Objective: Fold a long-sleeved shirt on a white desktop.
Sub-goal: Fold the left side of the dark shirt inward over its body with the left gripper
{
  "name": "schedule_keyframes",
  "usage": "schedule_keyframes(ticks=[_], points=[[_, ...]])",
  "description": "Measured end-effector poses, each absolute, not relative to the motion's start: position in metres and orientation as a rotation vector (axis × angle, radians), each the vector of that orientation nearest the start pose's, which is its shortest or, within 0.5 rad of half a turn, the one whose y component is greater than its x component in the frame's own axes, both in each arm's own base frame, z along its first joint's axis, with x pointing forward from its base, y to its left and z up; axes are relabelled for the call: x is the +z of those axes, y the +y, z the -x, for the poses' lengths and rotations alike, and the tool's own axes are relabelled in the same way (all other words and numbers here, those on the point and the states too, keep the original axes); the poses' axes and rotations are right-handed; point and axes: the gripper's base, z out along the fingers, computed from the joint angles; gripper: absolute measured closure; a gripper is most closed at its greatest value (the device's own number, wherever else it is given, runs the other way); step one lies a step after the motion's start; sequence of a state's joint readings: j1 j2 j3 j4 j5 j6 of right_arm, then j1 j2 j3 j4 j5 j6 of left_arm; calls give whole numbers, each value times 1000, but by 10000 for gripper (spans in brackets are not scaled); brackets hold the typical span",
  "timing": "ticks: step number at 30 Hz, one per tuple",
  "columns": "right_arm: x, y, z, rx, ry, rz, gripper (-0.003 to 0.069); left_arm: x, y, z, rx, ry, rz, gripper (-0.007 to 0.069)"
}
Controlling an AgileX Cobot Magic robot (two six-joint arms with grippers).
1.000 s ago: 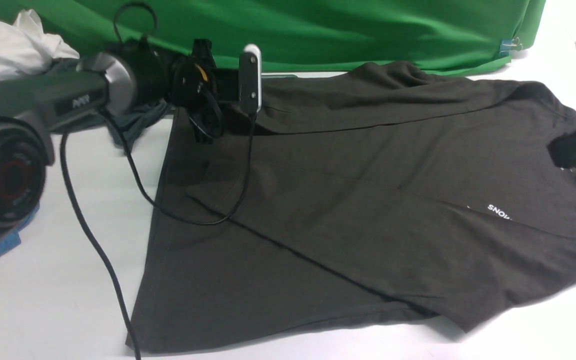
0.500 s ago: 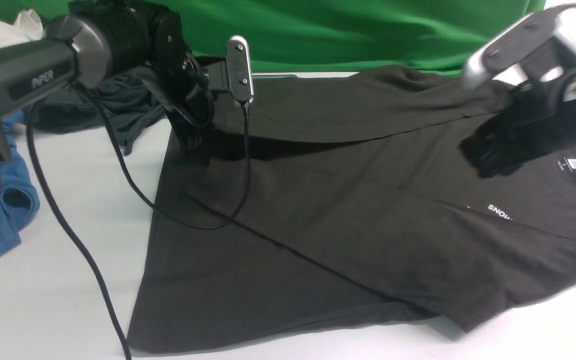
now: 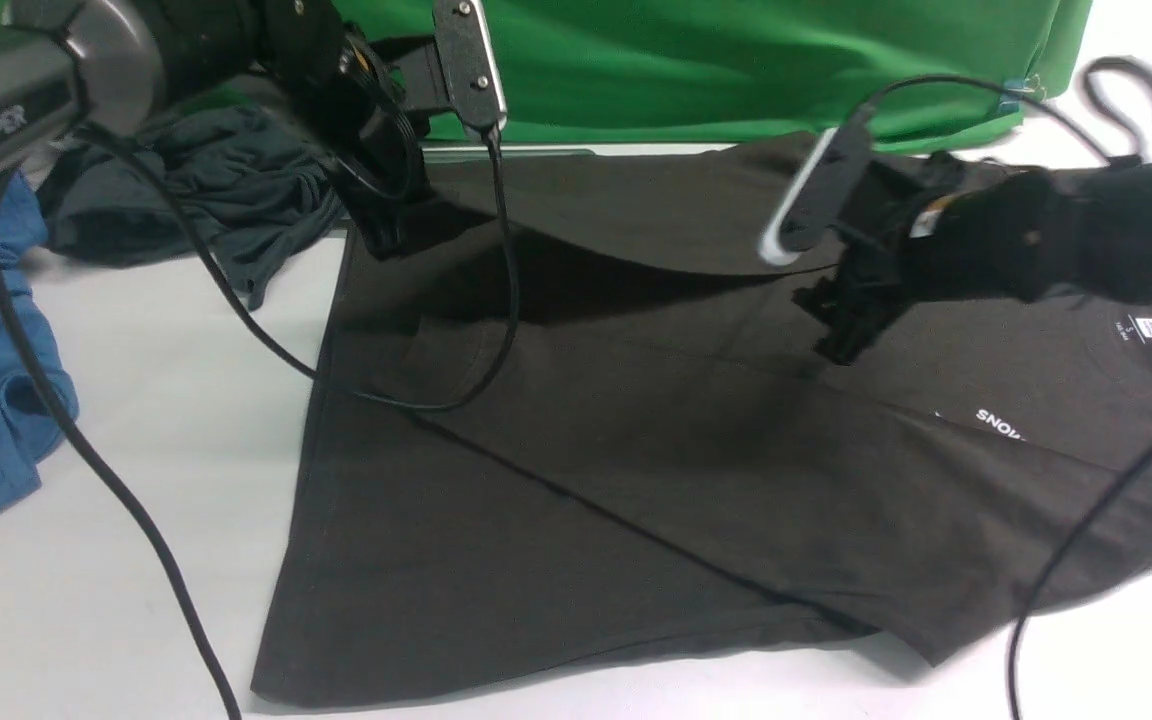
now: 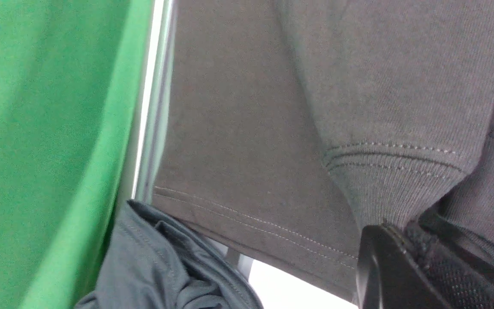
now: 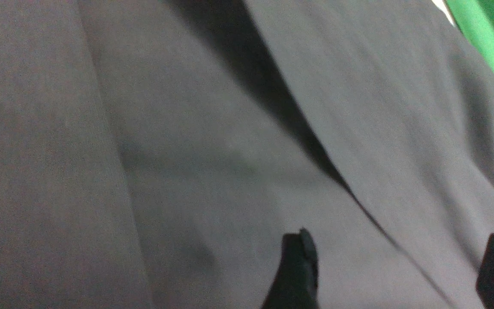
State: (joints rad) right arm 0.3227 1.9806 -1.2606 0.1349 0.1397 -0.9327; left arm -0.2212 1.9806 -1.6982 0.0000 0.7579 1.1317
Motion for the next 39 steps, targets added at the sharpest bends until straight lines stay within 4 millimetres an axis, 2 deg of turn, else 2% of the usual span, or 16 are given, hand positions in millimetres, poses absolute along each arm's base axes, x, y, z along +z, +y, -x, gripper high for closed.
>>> schedule_keyframes(ticks=[1, 6, 13, 17, 21, 22, 23, 24, 28, 34, 39], points=[[173, 137, -406, -214, 1986, 1260, 145, 268, -99, -439, 362, 1994, -1603, 599], [161, 162, -427, -214, 1925, 1294, 145, 279, -99, -435, 367, 1987, -1570, 599], [143, 171, -451, -219, 1911, 1288, 176, 288, -99, -432, 349, 2013, -1494, 599], [128, 175, -462, -231, 1901, 1307, 323, 297, -99, -428, 332, 2011, -1462, 599], [126, 173, -464, -237, 1902, 1309, 503, 297, -99, -425, 314, 2031, -1470, 599], [126, 171, -464, -237, 1907, 1310, 542, 297, -99, -424, 308, 2041, -1478, 599], [126, 171, -464, -237, 1907, 1310, 550, 296, -99, -424, 306, 2046, -1481, 599], [125, 167, -465, -236, 1925, 1311, 605, 295, -99, -422, 295, 2064, -1497, 599], [123, 161, -464, -225, 1967, 1329, 638, 292, -98, -418, 274, 2099, -1534, 599], [132, 158, -457, -199, 2011, 1401, 640, 287, -98, -412, 240, 2132, -1611, 599], [143, 155, -449, -172, 2052, 1469, 641, 265, -97, -403, 195, 2166, -1703, 599]])
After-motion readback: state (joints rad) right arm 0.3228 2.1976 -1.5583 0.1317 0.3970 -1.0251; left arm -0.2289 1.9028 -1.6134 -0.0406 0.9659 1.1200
